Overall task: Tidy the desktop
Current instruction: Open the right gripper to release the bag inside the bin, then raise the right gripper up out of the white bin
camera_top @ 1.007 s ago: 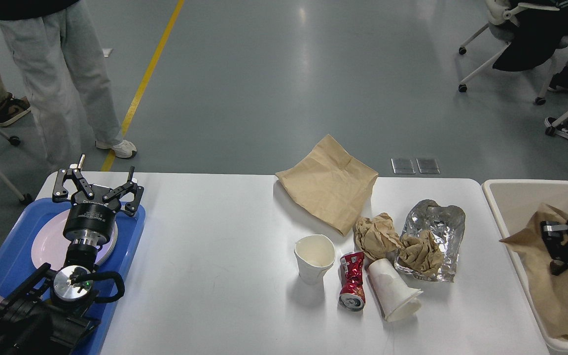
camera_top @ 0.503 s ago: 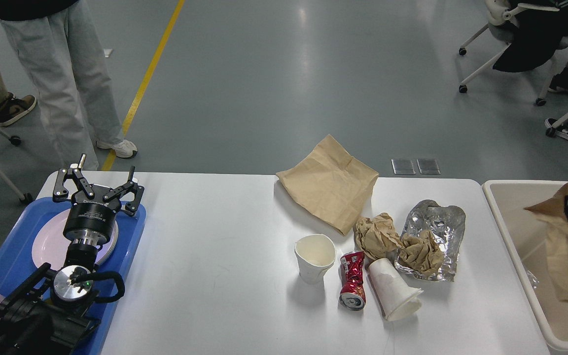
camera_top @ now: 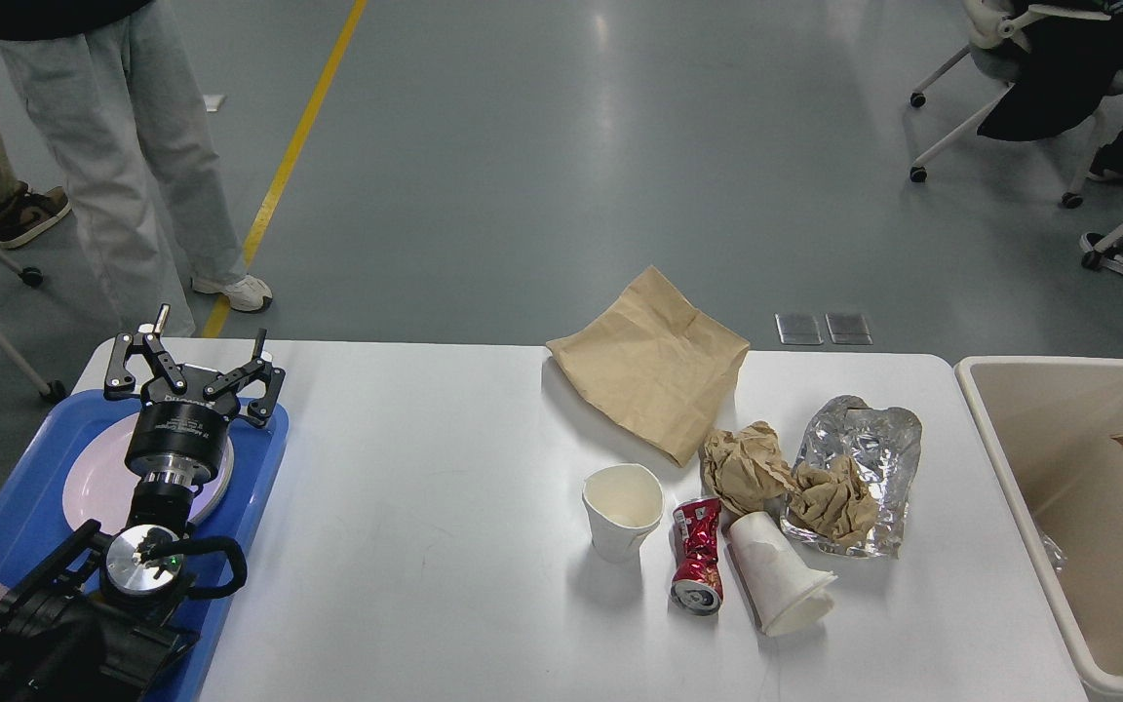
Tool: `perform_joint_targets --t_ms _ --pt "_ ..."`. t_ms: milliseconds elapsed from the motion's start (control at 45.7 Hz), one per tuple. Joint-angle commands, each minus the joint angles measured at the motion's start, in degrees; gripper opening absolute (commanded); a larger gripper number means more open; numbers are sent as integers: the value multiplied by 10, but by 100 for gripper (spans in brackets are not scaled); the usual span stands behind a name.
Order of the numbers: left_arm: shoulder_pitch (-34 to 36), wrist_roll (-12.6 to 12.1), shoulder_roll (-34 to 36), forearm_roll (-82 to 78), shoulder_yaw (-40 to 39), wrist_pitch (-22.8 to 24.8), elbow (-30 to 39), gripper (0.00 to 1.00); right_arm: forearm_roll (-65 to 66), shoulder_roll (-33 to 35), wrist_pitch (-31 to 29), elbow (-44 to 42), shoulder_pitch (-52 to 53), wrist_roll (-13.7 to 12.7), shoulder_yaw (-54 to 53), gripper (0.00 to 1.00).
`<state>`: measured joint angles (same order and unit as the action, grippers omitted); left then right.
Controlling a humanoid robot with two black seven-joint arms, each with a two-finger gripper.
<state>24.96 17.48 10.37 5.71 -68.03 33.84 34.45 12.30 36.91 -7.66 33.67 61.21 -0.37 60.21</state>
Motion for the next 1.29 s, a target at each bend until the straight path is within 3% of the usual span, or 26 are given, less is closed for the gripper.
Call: perform_joint_targets --t_ms 0,263,810,941,963,985,1270 --pt "0 0 0 0 0 0 0 96 -2 -48 67 -115 -129 -1 -73 0" --pt "0 0 0 0 0 0 0 96 -4 -140 112 -302 -288 -6 -185 0" --pt "0 0 0 0 0 0 0 96 -6 -164 119 -305 -333 -12 -197 0" --pt "0 0 1 0 0 0 0 96 -6 -161 121 -305 -333 -9 -196 84" --pt "0 0 0 0 0 0 0 96 -6 -161 121 -305 -332 -8 -196 95" --pt "0 0 0 0 0 0 0 96 -7 -160 121 -305 -330 -9 -196 100" --pt "0 0 1 0 0 0 0 96 -5 -155 116 -285 -309 -9 -196 100"
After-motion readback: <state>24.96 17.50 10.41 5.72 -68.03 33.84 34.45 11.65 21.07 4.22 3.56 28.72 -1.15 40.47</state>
